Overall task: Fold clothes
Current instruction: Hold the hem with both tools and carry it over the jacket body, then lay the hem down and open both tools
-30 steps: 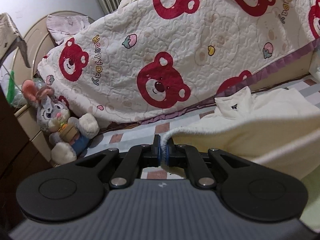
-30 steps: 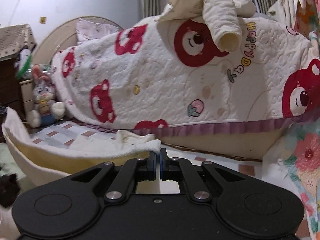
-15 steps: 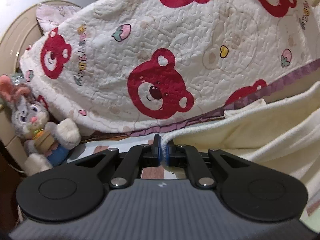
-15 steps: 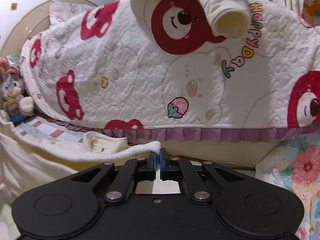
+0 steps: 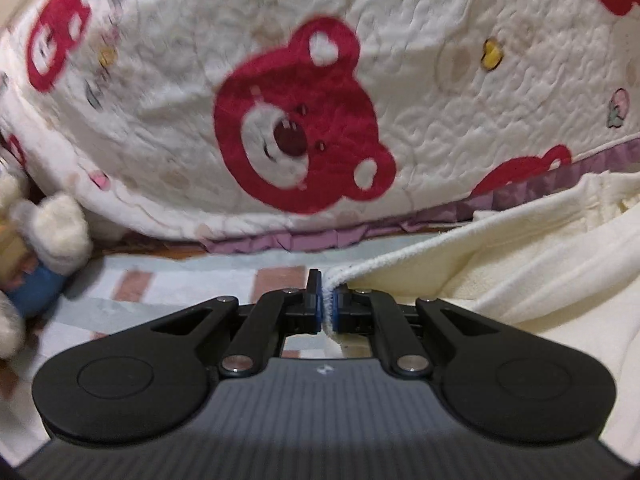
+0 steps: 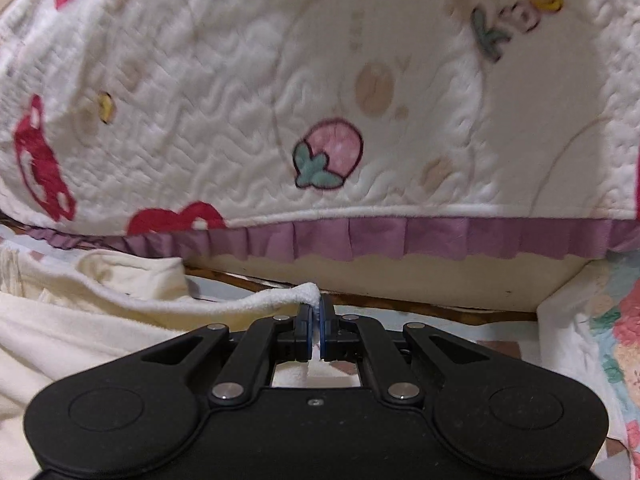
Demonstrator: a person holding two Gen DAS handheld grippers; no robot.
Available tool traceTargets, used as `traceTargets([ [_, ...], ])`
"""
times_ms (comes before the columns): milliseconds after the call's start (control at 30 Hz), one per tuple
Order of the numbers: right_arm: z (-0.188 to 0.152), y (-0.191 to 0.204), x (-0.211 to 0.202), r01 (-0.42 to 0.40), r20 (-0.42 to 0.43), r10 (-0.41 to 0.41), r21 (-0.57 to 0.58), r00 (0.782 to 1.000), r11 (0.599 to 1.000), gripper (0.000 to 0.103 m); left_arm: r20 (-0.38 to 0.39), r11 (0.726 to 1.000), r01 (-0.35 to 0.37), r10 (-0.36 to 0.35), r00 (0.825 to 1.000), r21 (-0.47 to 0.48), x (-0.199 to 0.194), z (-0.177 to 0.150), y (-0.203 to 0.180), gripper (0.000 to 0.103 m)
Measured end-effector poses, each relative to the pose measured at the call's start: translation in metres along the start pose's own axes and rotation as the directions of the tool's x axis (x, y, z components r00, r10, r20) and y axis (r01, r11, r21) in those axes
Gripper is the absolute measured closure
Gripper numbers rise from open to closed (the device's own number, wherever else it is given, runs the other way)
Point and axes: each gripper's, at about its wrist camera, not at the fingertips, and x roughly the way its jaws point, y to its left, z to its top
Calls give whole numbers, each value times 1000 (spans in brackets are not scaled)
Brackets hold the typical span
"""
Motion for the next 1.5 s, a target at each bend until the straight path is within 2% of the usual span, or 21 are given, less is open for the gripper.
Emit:
traceTargets([
  [133, -4, 0, 40, 13, -55, -12, 16, 998, 1000, 99, -80, 999, 34, -32, 996, 21, 48, -4, 0, 99],
  [267, -14, 2, 76, 24, -125, -21, 28, 992, 999, 99, -137, 998, 65, -63, 988, 6, 80, -15, 4, 99],
  [433, -13, 4, 98, 35, -190, -34, 2, 981, 999, 99, -145, 993, 94, -104, 984, -70, 91, -20, 14, 98],
  [567, -2, -2, 97, 44, -179, -30, 75, 983, 996, 100, -134, 989, 109, -122, 983, -103, 93, -15, 17, 98],
  [667, 0, 0, 97, 63, -169, -51, 62, 984, 996, 100, -126, 983, 121, -139, 982, -138, 95, -12, 19, 98],
  [800, -2, 2, 109, 91, -187, -81, 43, 979, 995, 100, -184, 975, 131, -165, 969, -180, 116, -11, 21, 96],
  [933, -5, 0, 122, 104, -238, -81, 87, 968, 991, 100, -152, 958, 143, -184, 971, -249, 108, -6, 34, 82],
  [1000, -4, -1, 125, 102, -257, -71, 109, 964, 989, 100, -137, 950, 172, -213, 967, -261, 102, -3, 40, 78],
  [1067, -1, -5, 124, 91, -262, -59, 110, 963, 990, 100, -132, 939, 194, -238, 962, -283, 98, -2, 47, 70],
  [1133, 0, -11, 128, 74, -273, -29, 156, 962, 985, 99, -119, 915, 229, -282, 952, -331, 98, -4, 57, 68],
  [1200, 0, -18, 131, 55, -261, 1, 207, 965, 977, 99, -68, 862, 290, -347, 935, -416, 97, -8, 70, 67],
  [1233, -1, -20, 131, 47, -249, 11, 227, 968, 973, 99, -53, 850, 305, -361, 931, -429, 96, -9, 73, 65],
  [1333, -3, -20, 134, 30, -238, 30, 243, 971, 969, 99, -40, 854, 320, -367, 929, -410, 92, -5, 74, 64],
  [1433, -5, -16, 137, 26, -275, 25, 180, 961, 983, 99, -112, 884, 331, -385, 916, -331, 93, 5, 65, 62],
  [1500, -3, -17, 137, 23, -281, 28, 176, 959, 984, 99, -153, 890, 328, -390, 908, -318, 95, 9, 65, 62],
])
